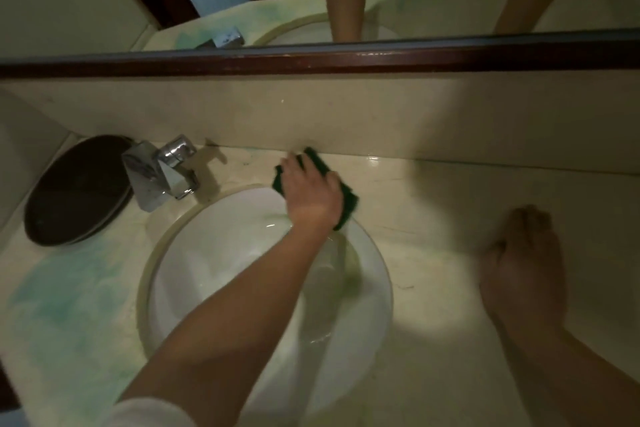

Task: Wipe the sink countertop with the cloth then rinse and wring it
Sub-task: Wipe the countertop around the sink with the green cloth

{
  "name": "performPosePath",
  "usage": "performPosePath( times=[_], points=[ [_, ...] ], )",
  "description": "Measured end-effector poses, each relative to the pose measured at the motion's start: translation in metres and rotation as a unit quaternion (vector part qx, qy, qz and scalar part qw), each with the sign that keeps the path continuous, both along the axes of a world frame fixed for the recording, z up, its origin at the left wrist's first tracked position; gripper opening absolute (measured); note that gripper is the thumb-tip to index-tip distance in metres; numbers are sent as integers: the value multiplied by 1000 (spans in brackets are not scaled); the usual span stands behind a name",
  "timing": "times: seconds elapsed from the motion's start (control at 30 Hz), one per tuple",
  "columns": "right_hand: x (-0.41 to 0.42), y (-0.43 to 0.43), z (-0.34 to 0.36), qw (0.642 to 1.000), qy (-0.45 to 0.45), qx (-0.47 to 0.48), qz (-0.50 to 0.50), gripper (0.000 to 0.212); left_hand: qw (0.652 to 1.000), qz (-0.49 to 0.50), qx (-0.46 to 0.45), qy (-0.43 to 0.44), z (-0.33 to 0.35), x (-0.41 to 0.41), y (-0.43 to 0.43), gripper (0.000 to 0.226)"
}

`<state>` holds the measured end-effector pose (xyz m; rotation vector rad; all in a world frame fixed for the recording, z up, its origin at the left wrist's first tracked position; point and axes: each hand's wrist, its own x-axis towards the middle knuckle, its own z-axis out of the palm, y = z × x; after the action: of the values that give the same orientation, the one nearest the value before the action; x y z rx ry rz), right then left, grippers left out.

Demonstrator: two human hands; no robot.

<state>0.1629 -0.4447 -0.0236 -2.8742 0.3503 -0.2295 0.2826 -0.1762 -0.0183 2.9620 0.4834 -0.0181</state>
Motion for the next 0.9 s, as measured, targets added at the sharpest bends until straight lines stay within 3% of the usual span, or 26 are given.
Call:
performPosePath(
  times=[0.1,0.3,0.53,0.9],
  points=[
    [2,-2,3,1000,5,-2,-10,61,997,74,-31,-8,5,9,43,61],
    [1,2,2,999,36,-26,9,62,999,28,40,5,6,-5,66,67],
    [15,61,6,998,45,-6,31,64,967,251,-35,-5,8,9,111,64],
    [23,73,-4,999,29,-12,14,65,971,239,-9,-4,1,72,129,66]
  ],
)
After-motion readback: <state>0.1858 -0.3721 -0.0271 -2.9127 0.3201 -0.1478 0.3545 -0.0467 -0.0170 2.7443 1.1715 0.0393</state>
